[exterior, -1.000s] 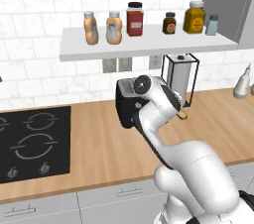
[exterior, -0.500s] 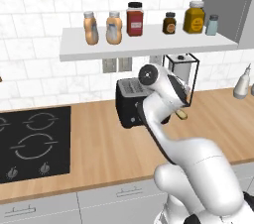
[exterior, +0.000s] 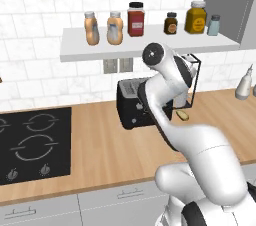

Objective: Put the shaker and condiment bottle from the counter next to their counterparts in the cabinet.

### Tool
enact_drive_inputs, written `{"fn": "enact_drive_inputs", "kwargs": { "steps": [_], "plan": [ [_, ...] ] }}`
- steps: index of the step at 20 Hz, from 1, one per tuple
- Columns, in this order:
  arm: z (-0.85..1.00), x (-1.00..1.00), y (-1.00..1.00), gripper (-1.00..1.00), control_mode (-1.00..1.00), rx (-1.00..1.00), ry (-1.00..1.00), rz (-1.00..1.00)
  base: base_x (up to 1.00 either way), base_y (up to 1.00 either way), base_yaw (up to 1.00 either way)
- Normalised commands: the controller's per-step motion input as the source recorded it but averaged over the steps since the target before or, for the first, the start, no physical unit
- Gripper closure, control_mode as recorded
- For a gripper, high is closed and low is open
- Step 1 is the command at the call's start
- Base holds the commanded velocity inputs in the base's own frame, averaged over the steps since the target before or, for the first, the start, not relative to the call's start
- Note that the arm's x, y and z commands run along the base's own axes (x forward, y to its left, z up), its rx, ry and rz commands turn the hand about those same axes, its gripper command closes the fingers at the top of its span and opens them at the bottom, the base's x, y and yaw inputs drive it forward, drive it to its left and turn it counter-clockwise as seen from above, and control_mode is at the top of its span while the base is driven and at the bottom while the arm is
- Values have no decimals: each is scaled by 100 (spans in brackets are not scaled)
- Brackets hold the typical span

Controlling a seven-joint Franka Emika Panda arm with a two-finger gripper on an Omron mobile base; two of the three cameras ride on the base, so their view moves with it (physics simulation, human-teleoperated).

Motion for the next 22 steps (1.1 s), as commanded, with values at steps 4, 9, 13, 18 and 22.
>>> {"fn": "enact_drive_inputs", "kwargs": {
  "steps": [4, 9, 13, 18, 22],
  "plan": [
    [66, 0, -3, 100, -100, 0, 0, 0, 0, 0, 0],
    [63, 0, -14, 100, -100, 0, -1, 0, 0, 0, 0],
    [46, 0, -30, 100, -100, 0, -3, 0, 0, 0, 0],
    [41, 0, -42, 100, -100, 0, -6, 0, 0, 0, 0],
    [27, 0, -42, 100, -100, 0, -6, 0, 0, 0, 0]
  ]
}}
